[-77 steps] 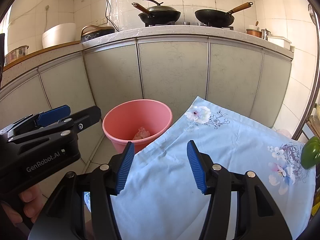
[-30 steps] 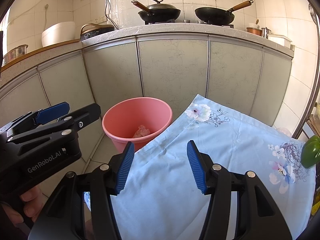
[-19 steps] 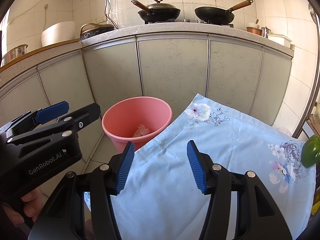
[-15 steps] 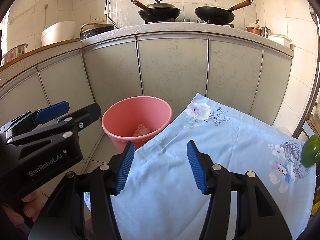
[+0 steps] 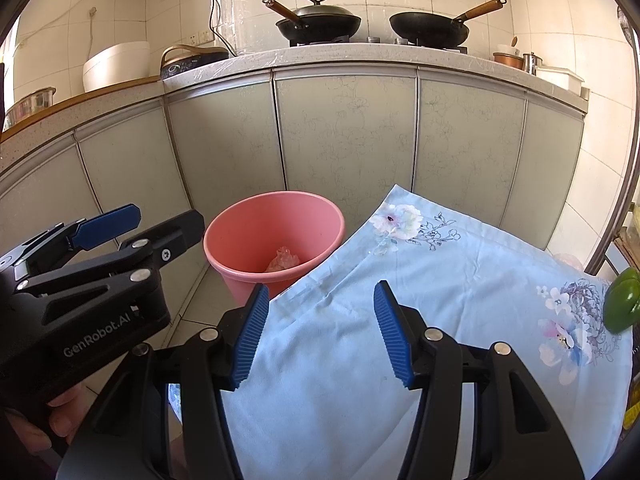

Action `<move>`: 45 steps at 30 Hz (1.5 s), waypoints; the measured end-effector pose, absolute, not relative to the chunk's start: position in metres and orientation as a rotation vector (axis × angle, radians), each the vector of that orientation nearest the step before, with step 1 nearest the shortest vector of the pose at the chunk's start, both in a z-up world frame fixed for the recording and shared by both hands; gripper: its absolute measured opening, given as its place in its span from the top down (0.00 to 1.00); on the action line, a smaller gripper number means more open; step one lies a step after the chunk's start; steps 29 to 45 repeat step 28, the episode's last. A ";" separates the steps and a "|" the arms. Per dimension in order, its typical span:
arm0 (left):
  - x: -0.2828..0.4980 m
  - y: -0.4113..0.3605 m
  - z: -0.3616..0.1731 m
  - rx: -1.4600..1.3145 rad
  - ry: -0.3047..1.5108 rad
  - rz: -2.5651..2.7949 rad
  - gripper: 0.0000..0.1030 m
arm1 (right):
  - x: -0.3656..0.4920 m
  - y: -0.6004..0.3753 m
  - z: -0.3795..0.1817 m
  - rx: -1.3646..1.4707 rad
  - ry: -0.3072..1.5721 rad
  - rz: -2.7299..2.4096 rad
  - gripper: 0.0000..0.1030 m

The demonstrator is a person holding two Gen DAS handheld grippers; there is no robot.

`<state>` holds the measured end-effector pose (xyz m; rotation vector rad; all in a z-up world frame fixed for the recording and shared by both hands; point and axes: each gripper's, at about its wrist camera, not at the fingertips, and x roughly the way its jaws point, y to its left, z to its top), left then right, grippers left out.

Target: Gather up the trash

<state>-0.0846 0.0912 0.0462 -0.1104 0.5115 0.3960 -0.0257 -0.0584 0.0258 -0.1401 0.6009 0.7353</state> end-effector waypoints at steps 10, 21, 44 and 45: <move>-0.084 0.090 0.045 -0.109 0.516 0.393 0.35 | -0.026 -0.059 0.026 -0.140 0.600 0.736 0.46; -0.083 0.090 0.045 -0.103 0.511 0.408 0.35 | -0.024 -0.060 0.024 -0.136 0.607 0.733 0.46; -0.082 0.092 0.044 -0.113 0.522 0.410 0.35 | -0.025 -0.060 0.024 -0.136 0.608 0.733 0.46; -0.082 0.092 0.044 -0.113 0.522 0.410 0.35 | -0.025 -0.060 0.024 -0.136 0.608 0.733 0.46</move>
